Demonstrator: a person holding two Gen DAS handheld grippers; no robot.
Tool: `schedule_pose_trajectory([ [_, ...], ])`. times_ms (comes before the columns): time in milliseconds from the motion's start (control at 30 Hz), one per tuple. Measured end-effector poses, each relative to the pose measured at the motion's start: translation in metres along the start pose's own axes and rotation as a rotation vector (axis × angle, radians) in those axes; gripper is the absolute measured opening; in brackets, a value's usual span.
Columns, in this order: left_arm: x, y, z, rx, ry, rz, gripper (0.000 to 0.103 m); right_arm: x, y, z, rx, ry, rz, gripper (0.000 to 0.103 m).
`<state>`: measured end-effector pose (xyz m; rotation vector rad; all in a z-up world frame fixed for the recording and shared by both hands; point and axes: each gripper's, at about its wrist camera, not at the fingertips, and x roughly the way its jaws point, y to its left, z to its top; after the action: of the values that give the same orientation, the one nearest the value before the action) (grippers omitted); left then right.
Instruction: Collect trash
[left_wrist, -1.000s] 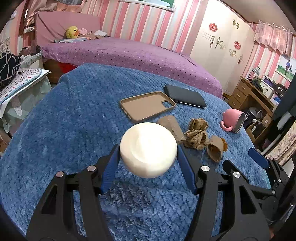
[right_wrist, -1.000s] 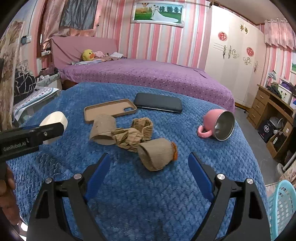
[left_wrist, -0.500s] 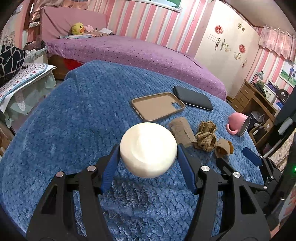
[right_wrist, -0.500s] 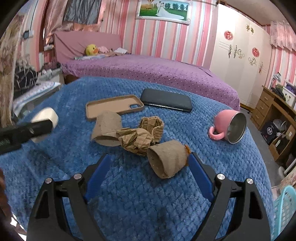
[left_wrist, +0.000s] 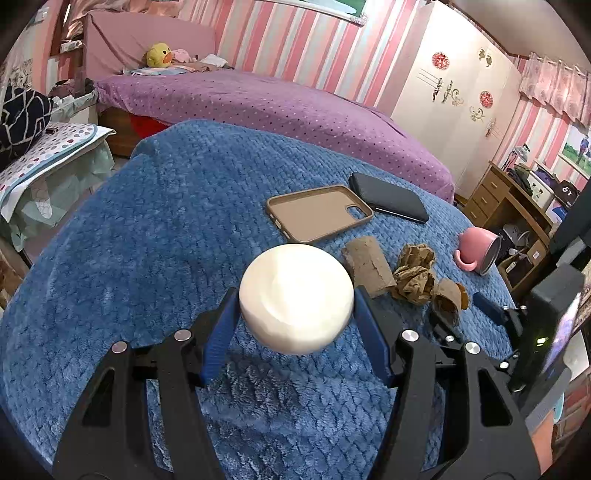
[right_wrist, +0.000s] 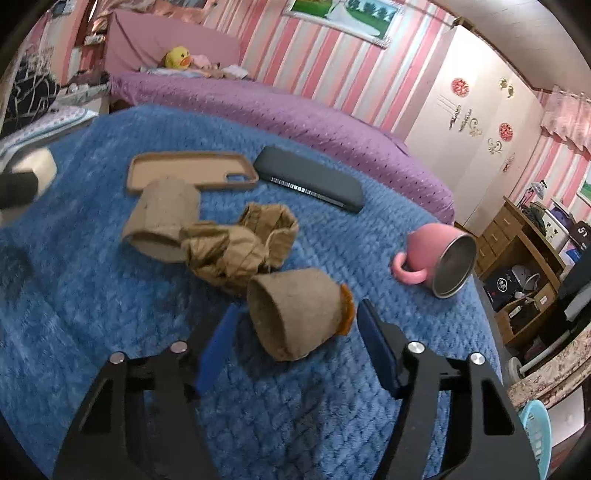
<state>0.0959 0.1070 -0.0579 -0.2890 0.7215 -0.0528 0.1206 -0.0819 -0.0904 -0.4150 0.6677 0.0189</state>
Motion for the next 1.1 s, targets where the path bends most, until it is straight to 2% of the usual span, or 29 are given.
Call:
schedule_pose_trajectory([
  [133,0.001,-0.005,-0.001,0.013,0.002,-0.001,0.061,0.008,0.008,0.003,-0.048,0.008,-0.045,0.062],
  [167,0.001,-0.006,-0.001,0.017,0.003,0.000,0.061,0.010,0.010,0.003,-0.065,0.011,-0.057,0.058],
  [200,0.001,-0.007,-0.002,0.020,0.003,0.001,0.061,0.012,0.013,0.003,-0.084,0.018,-0.070,0.046],
  [333,0.002,-0.009,-0.001,0.021,0.001,0.006,0.061,0.000,0.005,0.004,-0.051,-0.014,-0.058,0.032],
  [367,0.001,-0.009,-0.002,0.020,0.000,0.006,0.061,-0.006,-0.002,0.005,-0.019,-0.028,-0.035,0.031],
  [500,0.001,-0.015,-0.002,0.028,-0.005,0.006,0.061,-0.045,-0.057,0.006,0.277,-0.111,0.225,0.030],
  [567,0.000,-0.018,-0.001,0.029,-0.008,0.004,0.061,-0.054,-0.081,-0.001,0.382,-0.128,0.319,0.030],
  [700,0.000,-0.025,-0.002,0.042,-0.011,0.001,0.061,-0.062,-0.101,-0.010,0.446,-0.141,0.342,0.030],
  [867,-0.006,-0.038,-0.005,0.071,-0.021,-0.004,0.061,-0.070,-0.124,-0.016,0.523,-0.186,0.434,0.030],
  [933,-0.008,-0.040,-0.005,0.075,-0.027,-0.006,0.061,-0.073,-0.134,-0.020,0.575,-0.207,0.517,0.030],
  [1100,-0.014,-0.048,-0.008,0.092,-0.038,-0.009,0.061,-0.071,-0.148,-0.027,0.644,-0.222,0.617,0.030],
])
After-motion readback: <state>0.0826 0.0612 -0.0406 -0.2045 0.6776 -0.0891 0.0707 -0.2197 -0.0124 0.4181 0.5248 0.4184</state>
